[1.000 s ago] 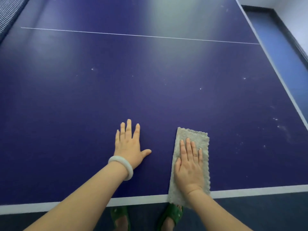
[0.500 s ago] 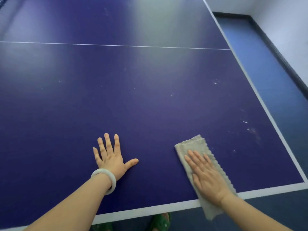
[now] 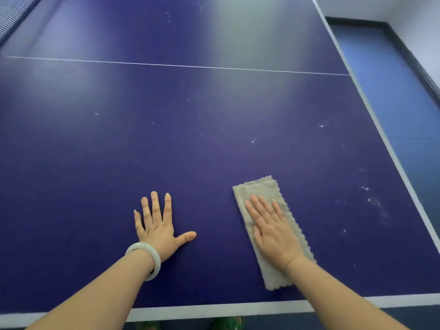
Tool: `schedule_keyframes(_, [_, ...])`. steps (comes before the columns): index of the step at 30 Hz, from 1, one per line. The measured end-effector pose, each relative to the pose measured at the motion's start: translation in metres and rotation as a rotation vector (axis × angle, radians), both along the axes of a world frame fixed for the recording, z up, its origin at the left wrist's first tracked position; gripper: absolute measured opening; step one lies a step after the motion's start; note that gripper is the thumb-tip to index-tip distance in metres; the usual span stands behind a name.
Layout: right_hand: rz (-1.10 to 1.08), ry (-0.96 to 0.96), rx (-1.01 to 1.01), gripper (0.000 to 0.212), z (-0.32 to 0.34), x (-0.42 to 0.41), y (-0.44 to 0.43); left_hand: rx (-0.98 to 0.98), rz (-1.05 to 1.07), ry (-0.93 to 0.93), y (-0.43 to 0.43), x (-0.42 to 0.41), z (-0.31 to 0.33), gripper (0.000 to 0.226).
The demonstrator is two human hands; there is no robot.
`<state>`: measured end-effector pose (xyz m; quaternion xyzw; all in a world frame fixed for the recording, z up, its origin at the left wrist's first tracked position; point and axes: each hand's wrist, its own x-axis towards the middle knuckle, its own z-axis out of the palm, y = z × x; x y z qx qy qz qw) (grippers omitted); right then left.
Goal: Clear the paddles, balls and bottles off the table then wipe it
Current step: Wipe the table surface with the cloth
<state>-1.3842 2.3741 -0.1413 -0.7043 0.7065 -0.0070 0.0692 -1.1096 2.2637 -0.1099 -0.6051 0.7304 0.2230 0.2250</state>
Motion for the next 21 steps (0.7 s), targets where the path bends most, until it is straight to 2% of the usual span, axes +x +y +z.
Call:
schedule_keyframes(4, [-0.633, 0.002, 0.058, 0.064, 0.004, -0.062, -0.011, 0.005, 0.002, -0.005, -0.001, -0.001, -0.001, 0.120])
schedule_keyframes(7, [-0.887, -0.009, 0.072, 0.061, 0.009, -0.028, -0.039, 0.016, 0.006, -0.007, -0.001, -0.001, 0.000, 0.119])
schedule_keyframes(9, [-0.766, -0.017, 0.052, 0.061, 0.008, 0.014, -0.061, 0.022, 0.006, -0.003, -0.001, -0.001, 0.000, 0.119])
schedule_keyframes(13, [-0.070, -0.075, 0.057, 0.064, 0.003, 0.080, -0.099, 0.018, 0.018, 0.020, 0.001, -0.001, 0.000, 0.120])
schedule_keyframes(15, [0.086, -0.090, 0.100, 0.068, 0.009, 0.084, -0.126, 0.014, 0.021, 0.022, 0.001, -0.001, 0.001, 0.120])
schedule_keyframes(18, [0.097, -0.089, 0.096, 0.065, 0.011, 0.060, -0.165, 0.017, 0.029, 0.026, 0.001, -0.001, 0.001, 0.120])
schedule_keyframes(21, [-0.163, -0.088, 0.089, 0.058, 0.008, 0.003, -0.176, 0.025, 0.027, 0.023, 0.001, 0.000, 0.003, 0.119])
